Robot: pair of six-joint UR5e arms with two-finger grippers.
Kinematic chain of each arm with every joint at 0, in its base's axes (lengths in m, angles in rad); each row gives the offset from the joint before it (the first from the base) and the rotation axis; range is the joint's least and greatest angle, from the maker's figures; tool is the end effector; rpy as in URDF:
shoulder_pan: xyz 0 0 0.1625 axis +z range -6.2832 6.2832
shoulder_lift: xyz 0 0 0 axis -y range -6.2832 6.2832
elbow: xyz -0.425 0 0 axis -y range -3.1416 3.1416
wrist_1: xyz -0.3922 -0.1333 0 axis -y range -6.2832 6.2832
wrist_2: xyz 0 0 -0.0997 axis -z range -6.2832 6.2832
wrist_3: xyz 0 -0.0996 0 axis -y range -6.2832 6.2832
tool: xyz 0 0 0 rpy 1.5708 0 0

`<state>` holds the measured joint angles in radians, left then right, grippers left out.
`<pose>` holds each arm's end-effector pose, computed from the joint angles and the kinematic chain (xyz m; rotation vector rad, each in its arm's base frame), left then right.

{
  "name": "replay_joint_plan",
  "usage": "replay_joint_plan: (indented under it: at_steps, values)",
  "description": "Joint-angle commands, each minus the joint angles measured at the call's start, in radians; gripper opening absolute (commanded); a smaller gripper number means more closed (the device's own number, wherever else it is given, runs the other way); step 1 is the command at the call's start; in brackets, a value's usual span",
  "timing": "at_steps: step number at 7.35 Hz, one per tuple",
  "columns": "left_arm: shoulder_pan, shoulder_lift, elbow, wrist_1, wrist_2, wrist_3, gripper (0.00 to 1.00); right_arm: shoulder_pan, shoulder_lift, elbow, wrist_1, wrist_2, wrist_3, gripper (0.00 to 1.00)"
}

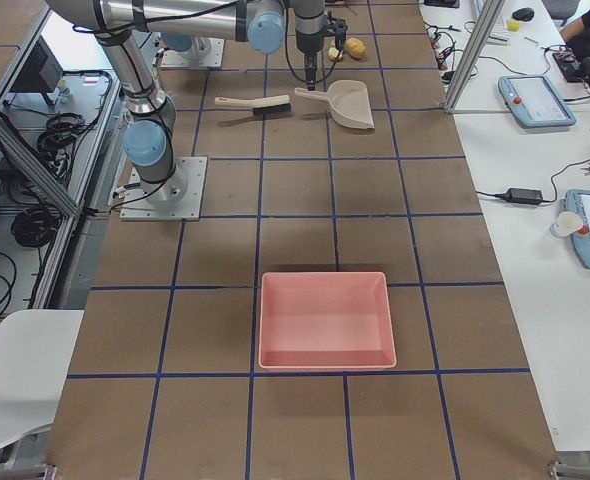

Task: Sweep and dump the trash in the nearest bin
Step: 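Move the left gripper toward the dustpan while the right gripper moves toward the brush, then grasp the dustpan handle with the left gripper while the right gripper grasps the brush handle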

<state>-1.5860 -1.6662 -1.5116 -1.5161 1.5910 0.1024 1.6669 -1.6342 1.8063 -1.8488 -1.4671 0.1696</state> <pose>-0.1394 -0.5319 0.4737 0.1831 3.1151 -0.0275 0.1880 -0.4531 0.4315 0.1027 3.0200 -0.1380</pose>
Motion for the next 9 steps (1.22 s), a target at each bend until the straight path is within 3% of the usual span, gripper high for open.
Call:
replay_joint_plan:
  at_steps: [1,3,4,6,9]
  values:
    - [0.004,0.002,-0.001,0.013,0.0,0.008,1.0,0.091,-0.044,0.062,-0.052,-0.013,0.103,1.0]
    - [0.006,0.008,-0.018,0.007,0.003,0.008,1.0,0.117,-0.137,0.234,-0.151,-0.009,0.16,1.0]
    - [0.0,0.006,-0.075,0.016,0.001,-0.001,1.0,0.123,-0.215,0.317,-0.155,-0.013,0.162,1.0]
    - [-0.028,-0.038,-0.133,0.206,-0.089,-0.017,1.0,0.184,-0.37,0.45,-0.153,-0.01,0.241,1.0]
    - [-0.188,-0.226,-0.134,0.437,-0.088,-0.155,1.0,0.348,-0.377,0.487,-0.222,-0.016,0.398,1.0]
